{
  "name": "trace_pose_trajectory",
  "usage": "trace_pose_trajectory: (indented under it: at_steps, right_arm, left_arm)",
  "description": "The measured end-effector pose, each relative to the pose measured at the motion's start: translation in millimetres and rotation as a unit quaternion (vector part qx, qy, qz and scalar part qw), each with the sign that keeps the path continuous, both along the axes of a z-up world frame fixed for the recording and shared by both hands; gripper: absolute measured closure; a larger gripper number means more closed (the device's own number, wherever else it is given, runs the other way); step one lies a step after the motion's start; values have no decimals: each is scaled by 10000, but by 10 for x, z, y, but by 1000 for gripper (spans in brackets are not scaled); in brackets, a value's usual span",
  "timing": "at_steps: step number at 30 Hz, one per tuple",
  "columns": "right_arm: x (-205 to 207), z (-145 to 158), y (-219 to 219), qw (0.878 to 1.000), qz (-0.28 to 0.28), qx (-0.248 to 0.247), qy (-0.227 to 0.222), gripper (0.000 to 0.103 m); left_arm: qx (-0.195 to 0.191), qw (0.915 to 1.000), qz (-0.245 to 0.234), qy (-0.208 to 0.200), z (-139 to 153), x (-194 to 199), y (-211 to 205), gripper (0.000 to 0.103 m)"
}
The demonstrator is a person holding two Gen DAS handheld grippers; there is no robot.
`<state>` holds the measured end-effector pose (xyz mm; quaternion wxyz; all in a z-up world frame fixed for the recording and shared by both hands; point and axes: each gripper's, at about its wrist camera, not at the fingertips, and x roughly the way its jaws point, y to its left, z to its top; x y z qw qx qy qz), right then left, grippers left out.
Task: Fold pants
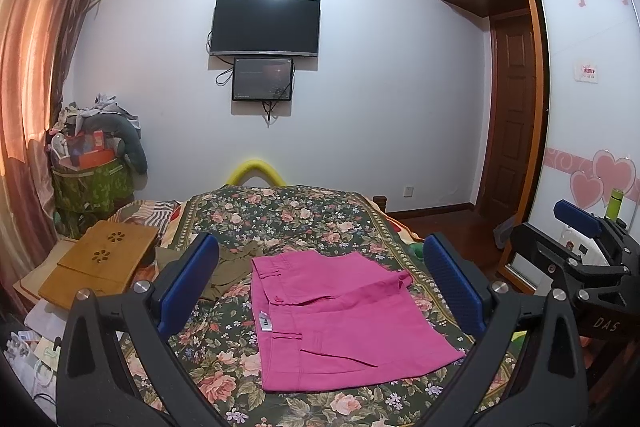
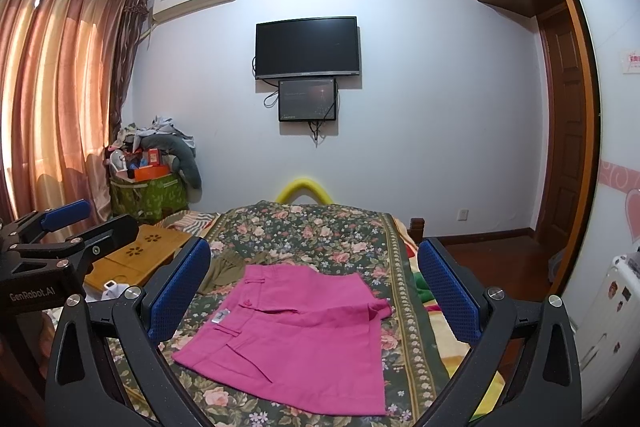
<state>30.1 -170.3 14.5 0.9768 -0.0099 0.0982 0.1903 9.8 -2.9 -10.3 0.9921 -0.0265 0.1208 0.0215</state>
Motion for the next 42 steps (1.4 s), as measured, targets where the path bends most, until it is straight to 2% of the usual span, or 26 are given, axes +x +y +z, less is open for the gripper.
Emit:
trace_pose_trajectory:
  at_steps: [16,22,28,34,38,42]
  right_arm:
    - [78,-52,-31,9999,-54,10,134,0]
    - [197,-131,-53,9996,-73,31,284,0]
    - [437,-287,-73,9985,-180,-95,511,0]
    - [740,-497,-105,9959,-297,-265,815,0]
    - [1017,-703,-128,9919,-408,-516,1089,0]
    - [1275,-918,-145,9861,-438,-792,1397,0]
  left_arm:
    - [-44,10000,9,79,-13,70,24,0]
    - [-48,9997,-31,240,-99,224,55,0]
    - [-82,9988,-7,492,-271,536,145,0]
    - [-386,9933,-51,1092,-533,1050,329,0]
    - [-494,9845,81,1683,-802,1474,493,0]
    - [-527,9778,264,2013,-1069,1777,663,0]
